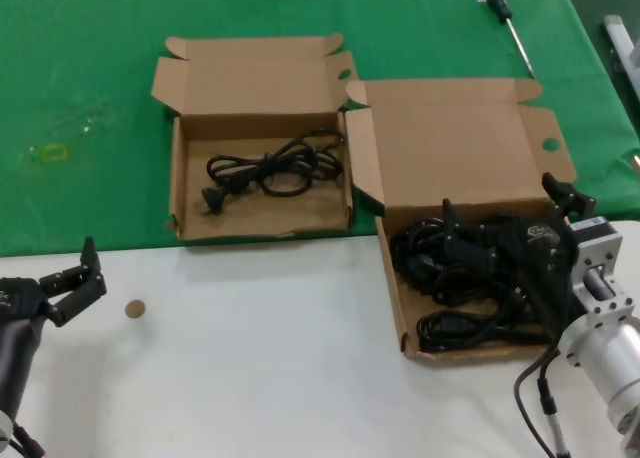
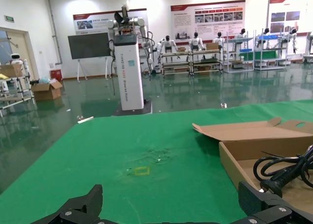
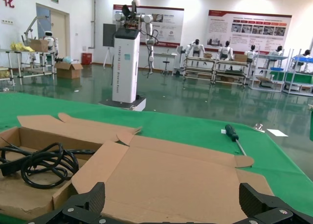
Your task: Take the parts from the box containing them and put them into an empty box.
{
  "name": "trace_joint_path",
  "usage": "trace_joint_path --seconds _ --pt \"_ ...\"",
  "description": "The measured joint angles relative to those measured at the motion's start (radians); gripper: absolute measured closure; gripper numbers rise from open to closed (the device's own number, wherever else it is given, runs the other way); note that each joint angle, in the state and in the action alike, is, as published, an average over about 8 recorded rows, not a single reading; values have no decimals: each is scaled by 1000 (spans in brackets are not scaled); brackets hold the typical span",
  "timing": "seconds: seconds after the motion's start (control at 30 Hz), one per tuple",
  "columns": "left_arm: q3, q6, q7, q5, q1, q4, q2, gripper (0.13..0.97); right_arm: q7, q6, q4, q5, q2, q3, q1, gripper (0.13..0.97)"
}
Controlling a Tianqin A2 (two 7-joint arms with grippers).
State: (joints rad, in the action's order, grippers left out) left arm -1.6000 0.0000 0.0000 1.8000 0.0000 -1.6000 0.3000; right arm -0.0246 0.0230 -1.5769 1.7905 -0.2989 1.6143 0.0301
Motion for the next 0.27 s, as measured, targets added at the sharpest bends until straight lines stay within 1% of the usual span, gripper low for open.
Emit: trace_joint_path --seconds 0.27 --pt "0 0 0 0 0 0 0 132 0 0 0 0 0 0 0 129"
